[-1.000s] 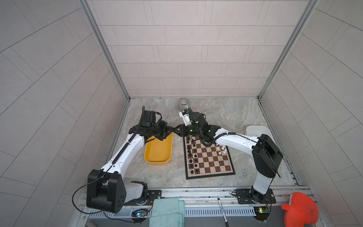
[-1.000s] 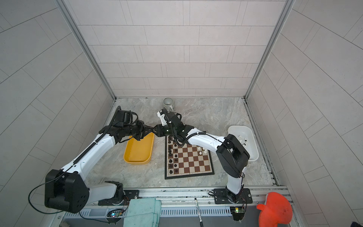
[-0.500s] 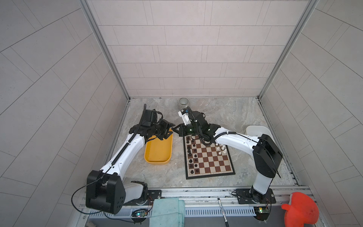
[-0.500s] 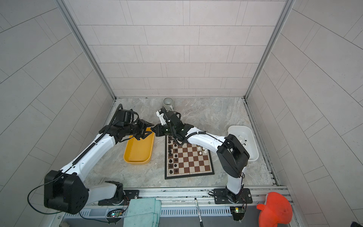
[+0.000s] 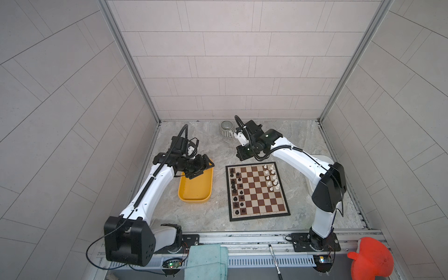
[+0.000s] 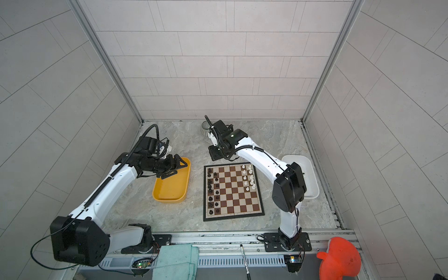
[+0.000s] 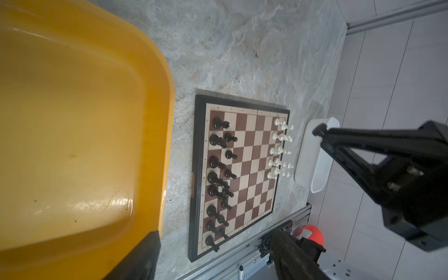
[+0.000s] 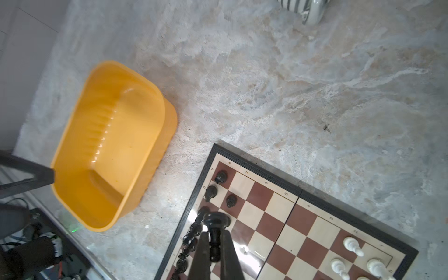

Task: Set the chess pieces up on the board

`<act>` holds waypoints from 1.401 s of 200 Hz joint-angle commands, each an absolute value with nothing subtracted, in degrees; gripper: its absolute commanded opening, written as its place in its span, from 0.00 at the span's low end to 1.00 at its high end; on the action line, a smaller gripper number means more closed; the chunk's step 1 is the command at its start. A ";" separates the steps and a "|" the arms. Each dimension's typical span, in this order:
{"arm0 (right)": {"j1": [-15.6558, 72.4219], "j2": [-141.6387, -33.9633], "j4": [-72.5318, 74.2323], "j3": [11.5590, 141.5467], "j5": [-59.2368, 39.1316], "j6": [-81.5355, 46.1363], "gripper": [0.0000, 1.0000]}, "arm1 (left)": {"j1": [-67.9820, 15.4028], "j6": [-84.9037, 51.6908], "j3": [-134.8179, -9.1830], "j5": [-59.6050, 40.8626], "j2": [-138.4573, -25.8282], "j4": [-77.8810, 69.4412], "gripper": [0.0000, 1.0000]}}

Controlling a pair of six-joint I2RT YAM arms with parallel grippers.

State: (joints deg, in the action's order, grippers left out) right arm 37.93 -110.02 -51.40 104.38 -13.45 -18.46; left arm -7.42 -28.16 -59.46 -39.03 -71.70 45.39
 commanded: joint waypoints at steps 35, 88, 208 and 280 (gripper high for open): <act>39.20 -124.23 -63.51 112.81 -8.51 -14.47 0.00 | -7.56 -22.49 -54.52 -43.05 -70.84 40.80 0.80; 39.24 -129.38 -64.16 115.48 -8.38 -14.73 0.00 | -7.56 -24.69 -47.95 -44.38 -66.96 35.26 0.80; 39.50 -134.19 -66.05 118.81 -8.73 -14.55 0.00 | -7.47 -24.95 -47.73 -44.67 -66.66 34.49 0.81; 39.84 -135.67 -67.24 121.18 -9.32 -14.28 0.14 | -7.36 -24.61 -47.91 -44.03 -66.62 34.98 0.81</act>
